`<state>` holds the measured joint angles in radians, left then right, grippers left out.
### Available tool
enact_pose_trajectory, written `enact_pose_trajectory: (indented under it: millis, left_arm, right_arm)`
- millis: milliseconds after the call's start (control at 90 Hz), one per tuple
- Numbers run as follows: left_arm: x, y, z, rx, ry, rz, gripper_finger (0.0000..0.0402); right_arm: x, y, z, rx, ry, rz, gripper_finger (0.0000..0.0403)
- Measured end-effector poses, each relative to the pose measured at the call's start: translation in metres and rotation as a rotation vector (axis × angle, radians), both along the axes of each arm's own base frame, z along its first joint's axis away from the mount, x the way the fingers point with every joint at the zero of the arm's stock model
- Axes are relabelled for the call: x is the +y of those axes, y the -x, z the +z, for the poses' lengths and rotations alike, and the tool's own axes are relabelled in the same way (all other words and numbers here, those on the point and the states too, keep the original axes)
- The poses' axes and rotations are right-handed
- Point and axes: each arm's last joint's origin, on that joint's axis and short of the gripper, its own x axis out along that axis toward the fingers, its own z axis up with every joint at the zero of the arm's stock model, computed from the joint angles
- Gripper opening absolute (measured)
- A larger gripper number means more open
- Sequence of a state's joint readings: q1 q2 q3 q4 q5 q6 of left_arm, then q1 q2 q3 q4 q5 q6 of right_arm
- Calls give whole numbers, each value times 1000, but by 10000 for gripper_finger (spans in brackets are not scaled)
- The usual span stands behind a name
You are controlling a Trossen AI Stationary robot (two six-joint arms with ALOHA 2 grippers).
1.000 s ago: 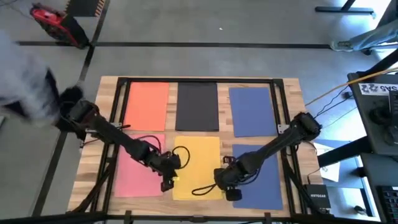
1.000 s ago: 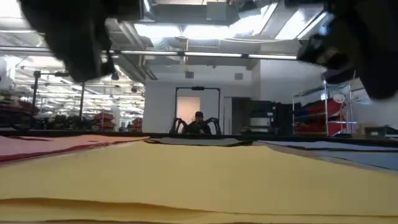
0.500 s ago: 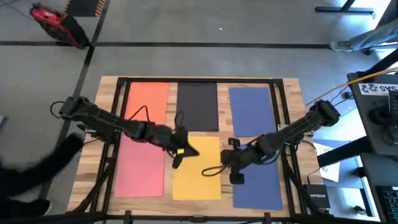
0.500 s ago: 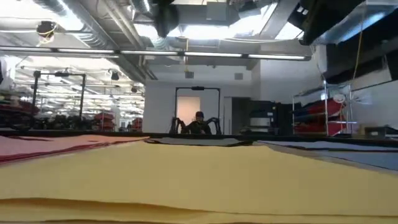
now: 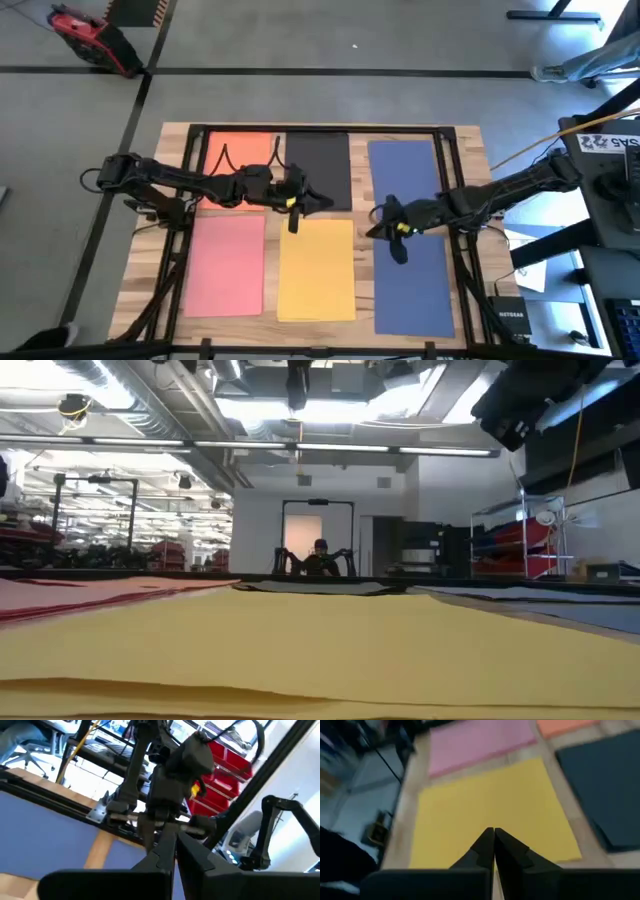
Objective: Organize paper
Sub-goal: Stack the blue color paper on top of the other blue color paper
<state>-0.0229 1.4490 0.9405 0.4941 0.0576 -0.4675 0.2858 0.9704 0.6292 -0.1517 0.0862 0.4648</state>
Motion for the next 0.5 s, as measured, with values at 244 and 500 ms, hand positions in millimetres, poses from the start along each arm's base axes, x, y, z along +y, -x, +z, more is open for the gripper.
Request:
enact_pose_trajectory:
  millis: [244,500]
  left_arm:
    - [3,2,-19,137,-17,40,0]
    - [12,26,-50,-107,30,105,0]
  right_arm:
    - [-17,25,-2,-114,-30,-53,0]
    - [-24,27,-1,-130,-10,-87,0]
